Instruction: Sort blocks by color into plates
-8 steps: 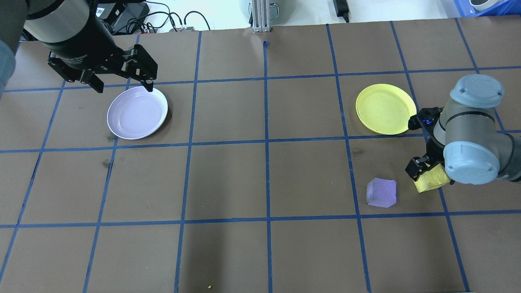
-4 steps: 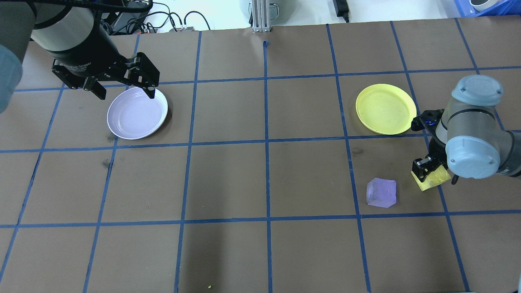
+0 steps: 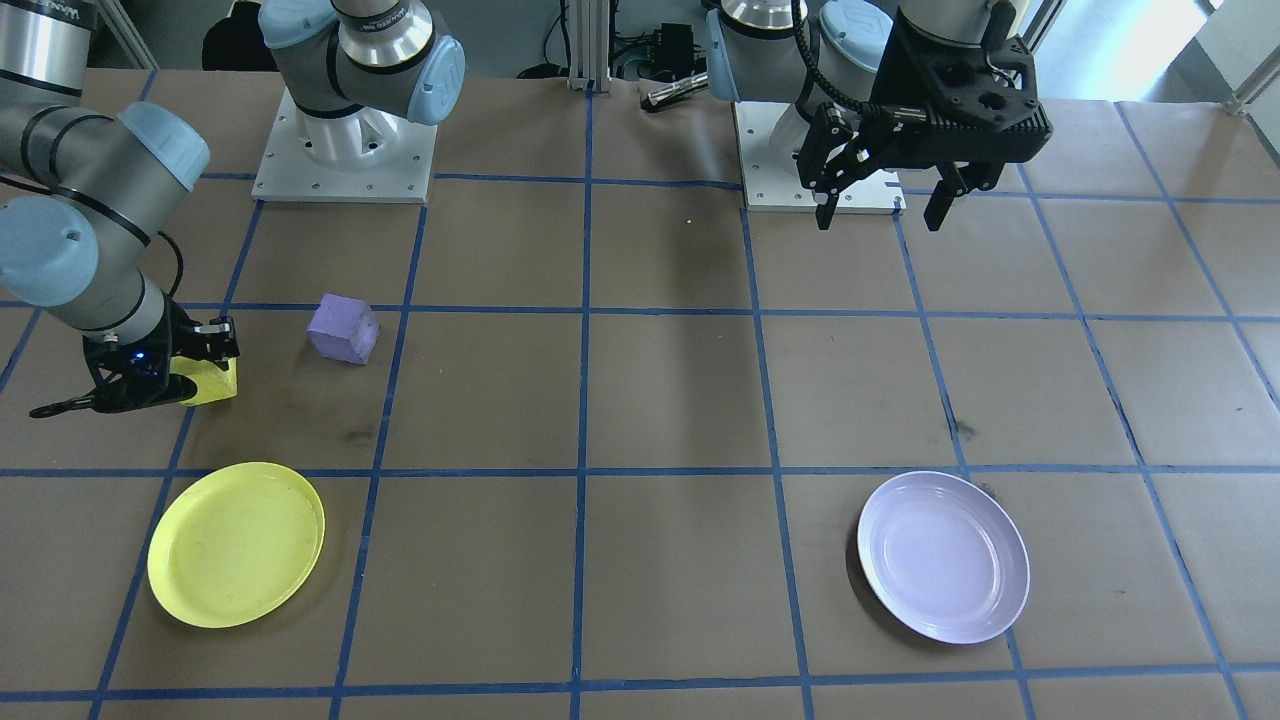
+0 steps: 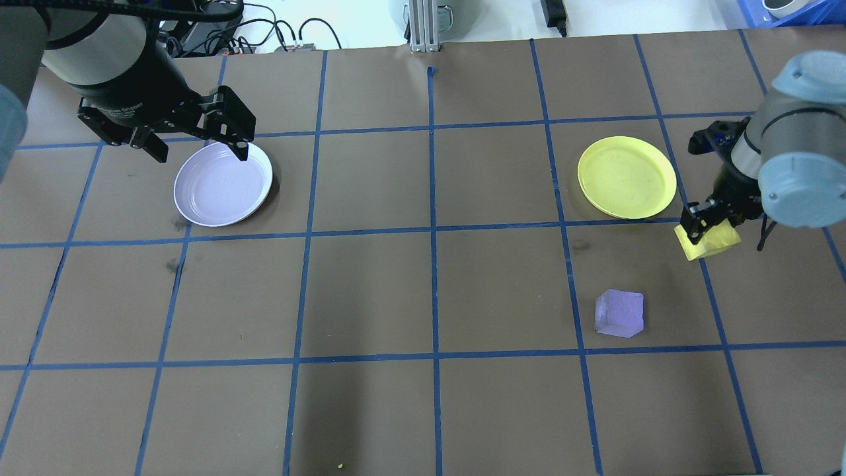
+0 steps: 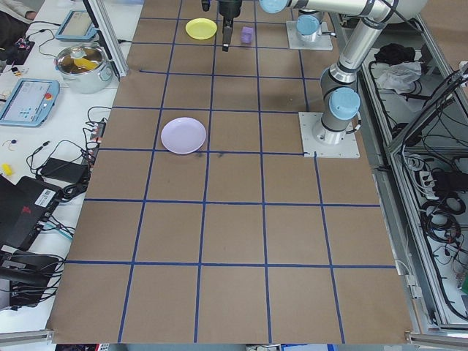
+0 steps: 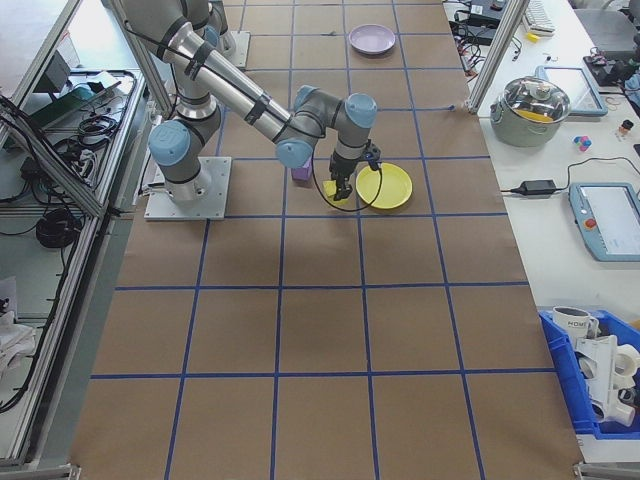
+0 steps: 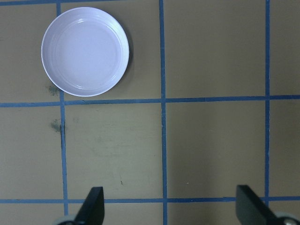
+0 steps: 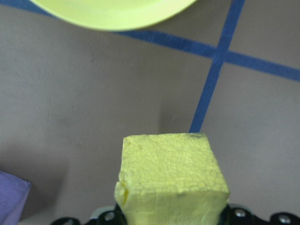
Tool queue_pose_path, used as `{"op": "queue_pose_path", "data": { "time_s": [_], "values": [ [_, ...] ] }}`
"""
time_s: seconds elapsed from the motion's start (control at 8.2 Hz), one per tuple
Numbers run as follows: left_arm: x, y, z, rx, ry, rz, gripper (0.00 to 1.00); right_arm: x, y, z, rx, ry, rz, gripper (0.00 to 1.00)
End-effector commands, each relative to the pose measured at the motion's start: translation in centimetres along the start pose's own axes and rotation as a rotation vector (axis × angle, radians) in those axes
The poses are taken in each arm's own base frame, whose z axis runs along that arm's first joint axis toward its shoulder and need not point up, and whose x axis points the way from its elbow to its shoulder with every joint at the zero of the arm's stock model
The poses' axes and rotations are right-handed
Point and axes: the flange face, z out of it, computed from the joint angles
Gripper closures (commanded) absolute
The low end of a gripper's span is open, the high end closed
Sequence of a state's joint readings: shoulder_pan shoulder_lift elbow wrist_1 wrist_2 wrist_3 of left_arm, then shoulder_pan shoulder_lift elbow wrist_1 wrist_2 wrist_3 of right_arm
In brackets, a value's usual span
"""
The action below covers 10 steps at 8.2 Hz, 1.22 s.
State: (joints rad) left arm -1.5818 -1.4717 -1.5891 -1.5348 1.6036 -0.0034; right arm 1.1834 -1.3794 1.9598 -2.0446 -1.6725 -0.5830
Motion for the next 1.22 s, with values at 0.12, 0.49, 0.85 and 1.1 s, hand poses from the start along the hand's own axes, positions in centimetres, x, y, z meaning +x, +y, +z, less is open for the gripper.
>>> {"op": "queue_pose_path", "data": {
  "time_s": [0.12,0.49,0.85,1.1],
  "values": [
    [-0.1,0.4,-0.6,0.012,-0.003,-0.002,0.00,0.1,-8.9,-4.3,0.073,-0.010,0.152,0.67],
    [-0.1,0.3,-0.3,0.006,-0.001,-0.002,0.00,-4.3,-11.9,-1.5,0.025,0.009,0.162,0.66],
    [-0.1,0.5,-0.6,0.011,-0.004,-0.003,0.00,-4.3,-12.2,-0.6,0.020,0.003,0.168,0.25],
    [-0.1,0.3,-0.4,0.006,-0.004,-0.003,0.00,-4.6,-12.2,-1.2,0.032,0.000,0.178,0.18]
  ]
}}
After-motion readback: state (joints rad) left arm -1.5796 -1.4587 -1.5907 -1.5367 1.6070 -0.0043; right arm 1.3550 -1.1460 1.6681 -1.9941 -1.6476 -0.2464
